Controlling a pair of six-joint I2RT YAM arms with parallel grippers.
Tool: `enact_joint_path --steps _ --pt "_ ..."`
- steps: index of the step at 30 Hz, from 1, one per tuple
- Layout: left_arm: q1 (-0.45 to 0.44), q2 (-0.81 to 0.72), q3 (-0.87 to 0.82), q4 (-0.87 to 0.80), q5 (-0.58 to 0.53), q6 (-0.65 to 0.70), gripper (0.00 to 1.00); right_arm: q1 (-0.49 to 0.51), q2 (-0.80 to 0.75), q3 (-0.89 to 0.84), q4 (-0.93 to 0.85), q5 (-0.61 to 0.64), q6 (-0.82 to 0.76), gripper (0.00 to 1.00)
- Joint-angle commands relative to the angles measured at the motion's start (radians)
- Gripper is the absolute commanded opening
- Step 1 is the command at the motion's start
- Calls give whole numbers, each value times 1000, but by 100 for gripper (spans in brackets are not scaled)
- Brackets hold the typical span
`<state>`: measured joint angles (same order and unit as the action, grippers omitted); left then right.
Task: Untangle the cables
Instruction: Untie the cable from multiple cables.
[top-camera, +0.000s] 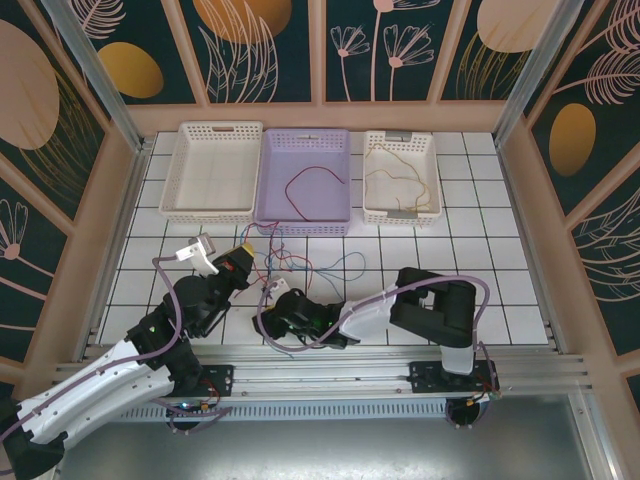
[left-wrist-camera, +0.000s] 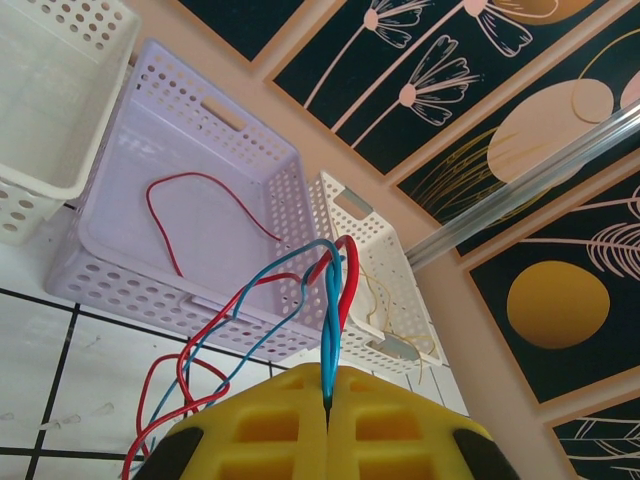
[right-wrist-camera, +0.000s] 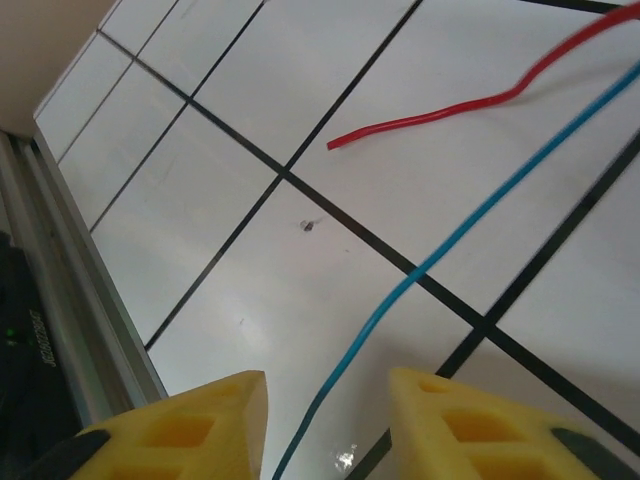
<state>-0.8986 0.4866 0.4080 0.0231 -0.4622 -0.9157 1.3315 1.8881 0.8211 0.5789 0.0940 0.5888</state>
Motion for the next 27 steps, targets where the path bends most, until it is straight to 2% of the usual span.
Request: enact_joint_path --steps 1,5,9,16,22,27 --pt "4 -17 36 31 -28 -8 0 1 2 28 -12 59 20 17" --pt "4 -50 48 -15 -51 8 0 -15 -75 -34 -51 127 23 0" --pt "3 -77 47 -54 -63 16 0 -47 -218 -147 -98 195 38 0" --pt "3 -59 18 -70 -23 17 0 -168 -588 -378 -204 245 63 0" --pt "3 -17 -2 -62 19 11 0 -280 -956 -464 -413 279 36 0" --pt "3 19 -26 -25 73 4 0 -411 -1244 -482 -599 236 -4 0"
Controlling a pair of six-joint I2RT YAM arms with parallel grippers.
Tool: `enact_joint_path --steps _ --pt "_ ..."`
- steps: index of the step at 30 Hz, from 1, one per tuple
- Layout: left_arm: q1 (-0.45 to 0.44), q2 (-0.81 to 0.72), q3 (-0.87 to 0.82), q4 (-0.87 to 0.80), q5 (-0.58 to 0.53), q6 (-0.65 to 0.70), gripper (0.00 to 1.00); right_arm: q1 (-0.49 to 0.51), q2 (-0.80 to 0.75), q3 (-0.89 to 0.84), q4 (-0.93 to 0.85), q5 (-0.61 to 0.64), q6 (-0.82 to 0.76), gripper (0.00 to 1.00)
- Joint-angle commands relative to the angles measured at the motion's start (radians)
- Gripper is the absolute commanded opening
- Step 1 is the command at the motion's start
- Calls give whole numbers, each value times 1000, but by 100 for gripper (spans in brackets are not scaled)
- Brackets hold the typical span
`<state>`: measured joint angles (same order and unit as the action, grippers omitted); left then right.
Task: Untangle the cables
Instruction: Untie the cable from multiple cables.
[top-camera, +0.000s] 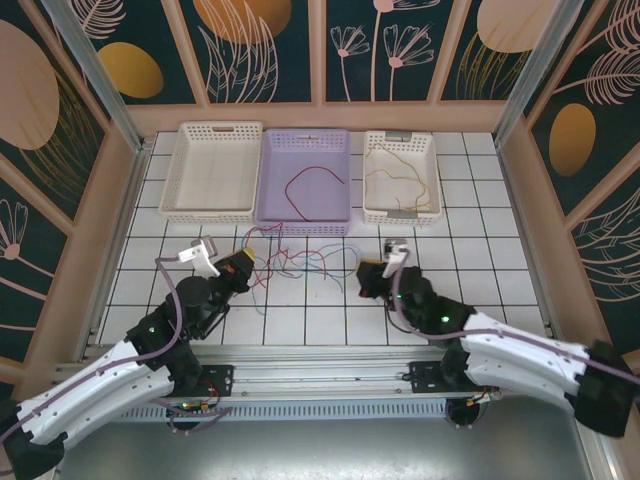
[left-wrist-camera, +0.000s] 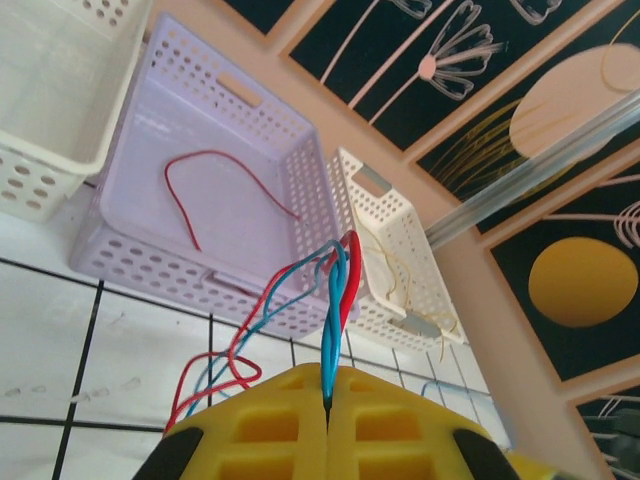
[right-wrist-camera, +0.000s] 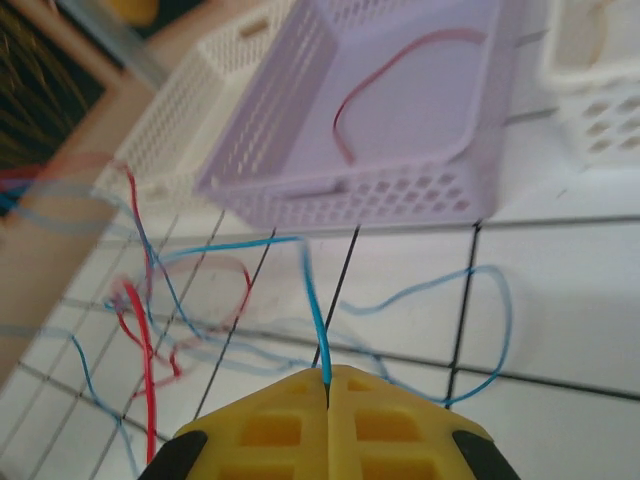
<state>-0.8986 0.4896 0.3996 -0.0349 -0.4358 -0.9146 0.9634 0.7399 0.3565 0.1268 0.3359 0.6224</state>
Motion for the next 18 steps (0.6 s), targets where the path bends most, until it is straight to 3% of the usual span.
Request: enact_joint_path --steps 1,7,18 --pt "3 28 -24 40 60 3 0 -69 -141 -15 -175 -23 -54 0" --pt "3 102 -48 101 120 -9 0 -157 -242 89 -344 -35 -107 0" --pt "4 103 -79 47 90 -6 0 -195 -132 528 -599 79 -176 0"
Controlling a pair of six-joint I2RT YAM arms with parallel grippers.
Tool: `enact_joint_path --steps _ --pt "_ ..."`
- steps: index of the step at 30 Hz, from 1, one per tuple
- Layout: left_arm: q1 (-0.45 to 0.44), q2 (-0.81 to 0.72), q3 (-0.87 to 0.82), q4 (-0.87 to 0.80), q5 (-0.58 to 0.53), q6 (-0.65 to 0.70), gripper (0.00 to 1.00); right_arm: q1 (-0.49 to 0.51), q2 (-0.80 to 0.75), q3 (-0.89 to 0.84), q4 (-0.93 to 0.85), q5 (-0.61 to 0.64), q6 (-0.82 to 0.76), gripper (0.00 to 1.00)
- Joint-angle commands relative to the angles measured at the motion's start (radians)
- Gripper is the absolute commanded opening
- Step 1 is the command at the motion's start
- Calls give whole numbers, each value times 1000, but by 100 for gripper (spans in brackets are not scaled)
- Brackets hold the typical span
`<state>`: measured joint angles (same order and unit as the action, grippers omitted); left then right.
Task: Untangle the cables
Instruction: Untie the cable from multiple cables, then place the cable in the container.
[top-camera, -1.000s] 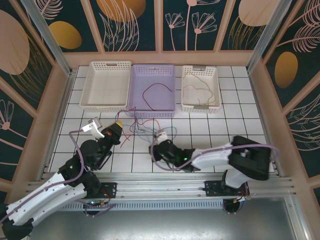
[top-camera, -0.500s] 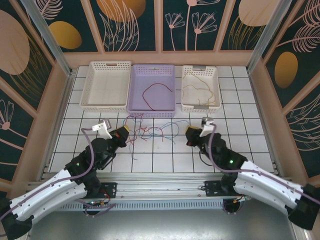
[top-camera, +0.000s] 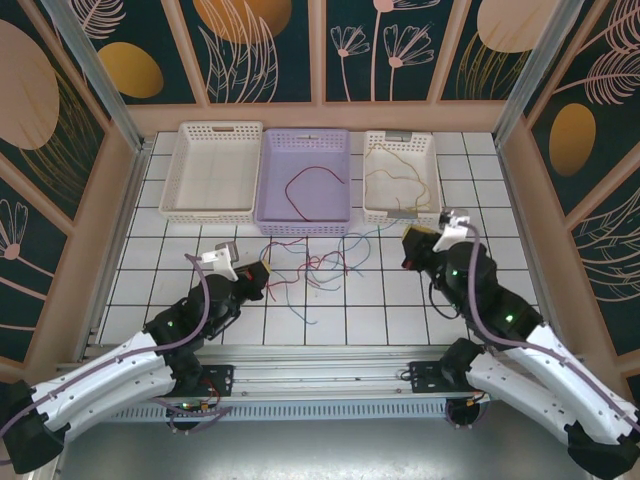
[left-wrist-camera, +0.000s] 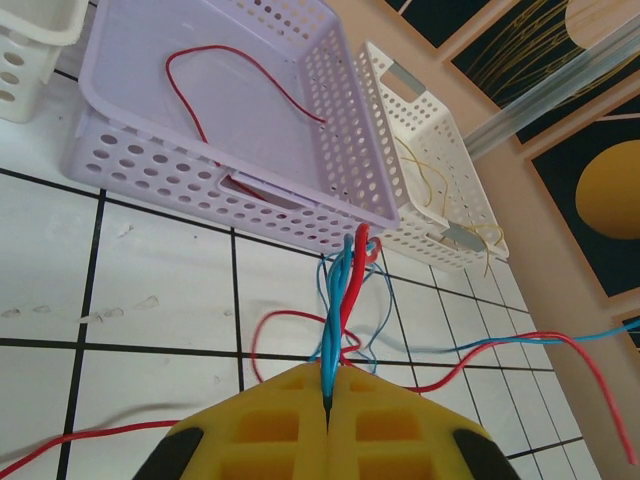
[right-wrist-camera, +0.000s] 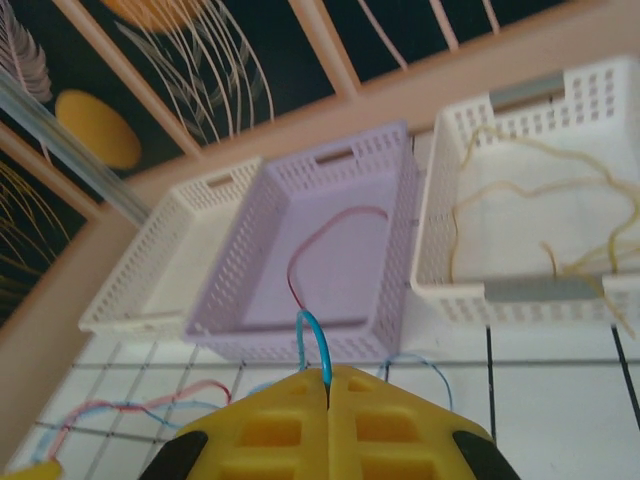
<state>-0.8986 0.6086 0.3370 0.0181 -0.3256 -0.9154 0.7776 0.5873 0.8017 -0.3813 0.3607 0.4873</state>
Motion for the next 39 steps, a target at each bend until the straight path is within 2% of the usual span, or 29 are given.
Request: enact_joint_path --steps 1,8,15,20,31,34,39 --pt "3 -22 -18 -17 -24 -7 0 -9 32 118 -111 69 -46 0" --pt "3 -38 -51 -42 -35 -23 0 -11 79 362 -209 133 -93 0" --pt "3 -7 -89 18 -7 -35 0 -10 180 420 -175 -66 -117 0" --pt "3 -31 -114 16 -2 -43 0 -11 295 501 -127 -152 -162 0" --pt "3 -106 -192 -1 -6 -85 0 -14 729 918 -100 -321 -275 0" --pt "3 -119 -203 -6 -9 -90 0 -14 867 1073 -113 -379 -285 0" --pt "4 -135 -217 -11 -8 -99 0 -14 1139 1443 -212 -480 -292 0"
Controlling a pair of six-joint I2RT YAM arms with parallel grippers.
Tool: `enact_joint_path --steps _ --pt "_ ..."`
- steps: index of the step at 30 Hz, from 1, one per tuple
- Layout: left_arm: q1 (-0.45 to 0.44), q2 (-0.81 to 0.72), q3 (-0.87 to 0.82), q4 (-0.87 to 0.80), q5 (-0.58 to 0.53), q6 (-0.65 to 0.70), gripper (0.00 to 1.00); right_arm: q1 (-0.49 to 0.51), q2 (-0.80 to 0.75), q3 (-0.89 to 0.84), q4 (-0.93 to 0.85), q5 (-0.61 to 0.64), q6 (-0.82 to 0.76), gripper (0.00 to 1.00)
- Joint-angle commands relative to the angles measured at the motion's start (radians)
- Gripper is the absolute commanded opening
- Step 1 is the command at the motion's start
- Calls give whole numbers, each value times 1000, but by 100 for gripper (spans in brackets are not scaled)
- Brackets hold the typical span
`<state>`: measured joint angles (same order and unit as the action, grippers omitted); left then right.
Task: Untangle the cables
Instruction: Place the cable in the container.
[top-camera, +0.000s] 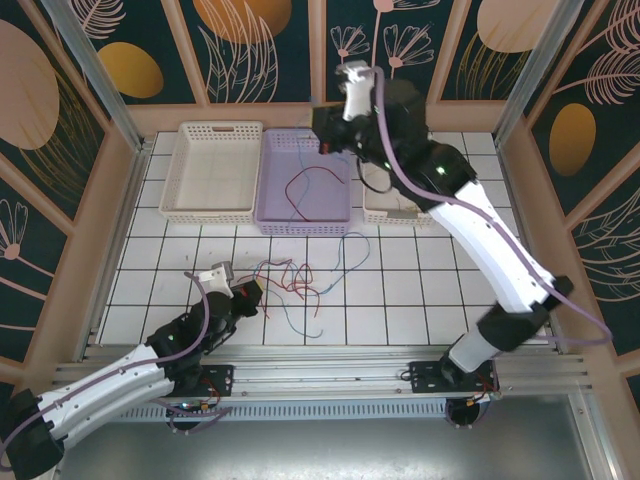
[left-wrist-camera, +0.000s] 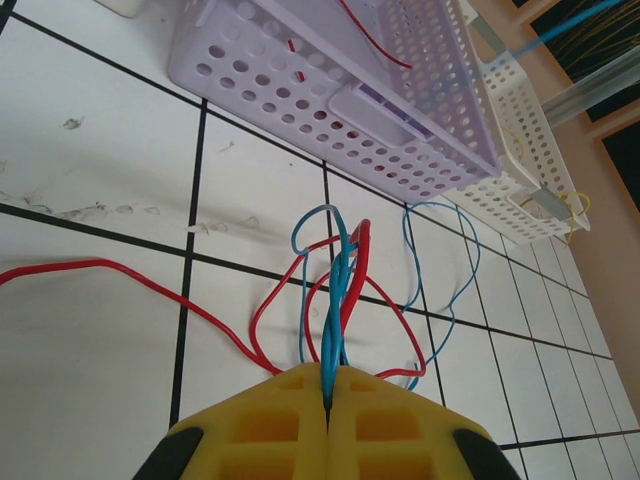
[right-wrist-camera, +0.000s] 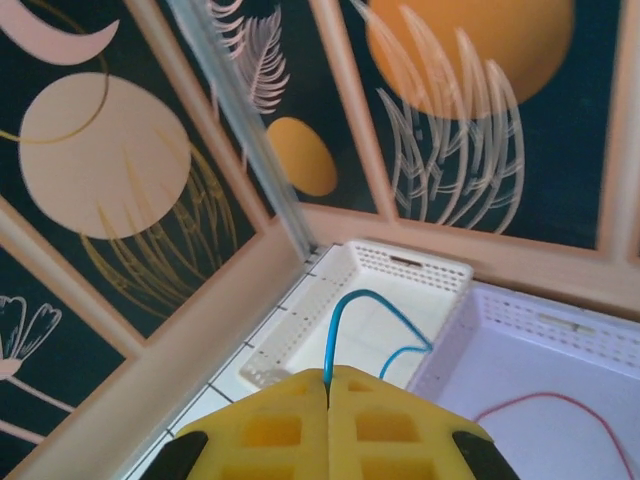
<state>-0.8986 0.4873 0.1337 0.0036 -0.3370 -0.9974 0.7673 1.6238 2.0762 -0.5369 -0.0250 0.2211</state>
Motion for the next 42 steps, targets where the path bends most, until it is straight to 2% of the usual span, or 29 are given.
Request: enact_joint_path --steps 1,4,6,12,18,25,29,42 --pt "4 -16 -18 5 5 -19 0 -3 155 250 -81 -109 -25 0" --pt "3 -24 -32 9 9 -24 0 -4 337 547 -167 -149 -23 0" --pt "3 -31 -39 9 9 -28 0 -8 419 671 -173 -179 -14 0" --pt "4 -51 -58 10 8 -24 0 -45 401 500 24 -328 51 0" --pt "3 -55 -69 16 7 -15 0 -52 495 609 73 -448 79 0" --pt "3 -61 -79 20 12 -7 0 -69 541 571 202 -550 162 0" --pt "3 -80 -89 13 13 -11 0 -69 591 611 195 -573 187 0" --pt "3 -100 -105 6 15 -14 0 -62 643 591 283 -633 257 0"
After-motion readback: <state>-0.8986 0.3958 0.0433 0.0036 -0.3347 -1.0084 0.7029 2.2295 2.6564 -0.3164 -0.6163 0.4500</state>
